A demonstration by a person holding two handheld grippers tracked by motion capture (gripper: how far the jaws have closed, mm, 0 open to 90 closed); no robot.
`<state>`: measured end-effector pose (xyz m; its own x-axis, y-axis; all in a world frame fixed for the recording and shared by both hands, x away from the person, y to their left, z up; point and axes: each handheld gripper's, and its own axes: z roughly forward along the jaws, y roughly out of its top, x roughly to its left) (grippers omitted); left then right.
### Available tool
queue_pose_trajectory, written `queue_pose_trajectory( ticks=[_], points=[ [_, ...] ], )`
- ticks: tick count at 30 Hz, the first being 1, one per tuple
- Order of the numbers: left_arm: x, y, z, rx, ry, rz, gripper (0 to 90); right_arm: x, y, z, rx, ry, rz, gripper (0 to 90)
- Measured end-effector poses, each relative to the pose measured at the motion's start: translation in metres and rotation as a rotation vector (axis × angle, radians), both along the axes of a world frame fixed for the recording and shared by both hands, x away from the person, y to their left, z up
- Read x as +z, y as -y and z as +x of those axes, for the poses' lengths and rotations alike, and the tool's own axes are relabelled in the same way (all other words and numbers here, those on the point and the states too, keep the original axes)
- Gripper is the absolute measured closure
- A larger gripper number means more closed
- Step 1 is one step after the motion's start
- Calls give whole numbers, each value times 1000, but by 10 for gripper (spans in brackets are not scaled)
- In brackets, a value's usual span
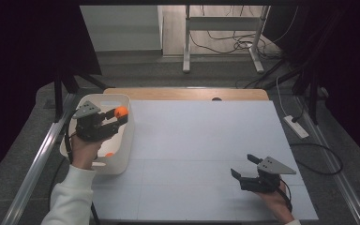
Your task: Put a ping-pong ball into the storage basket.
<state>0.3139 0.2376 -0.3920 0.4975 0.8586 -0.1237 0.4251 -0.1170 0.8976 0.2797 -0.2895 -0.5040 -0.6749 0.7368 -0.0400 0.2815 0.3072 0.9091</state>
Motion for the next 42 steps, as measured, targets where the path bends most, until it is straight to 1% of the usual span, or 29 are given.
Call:
queue_pose_trajectory(
  ticks=[10, 12, 13, 27, 31, 37, 42],
  points=[
    [-5, -17, -1, 56, -20, 9, 499, 0, 0, 0, 0, 0, -3, 141],
    [-6, -21, -1, 65, -22, 1, 499, 0, 0, 0, 0, -1, -2, 142],
    [-6, -22, -1, 71, -25, 6, 499, 0, 0, 1, 1, -2, 0, 142],
    [-2, -27, -11, 79, -31, 15, 499, -1, -1, 1, -1, 0, -8, 141],
    [-3, -28, -15, 88, -50, 38, 498, -1, -1, 1, -1, 0, -7, 142],
    [-7, -33, -20, 102, -67, 48, 497, -1, -2, 1, 0, -1, -8, 142],
    [-10, -37, -23, 107, -89, 55, 495, -1, -2, 1, 2, -3, -7, 142]
  ],
)
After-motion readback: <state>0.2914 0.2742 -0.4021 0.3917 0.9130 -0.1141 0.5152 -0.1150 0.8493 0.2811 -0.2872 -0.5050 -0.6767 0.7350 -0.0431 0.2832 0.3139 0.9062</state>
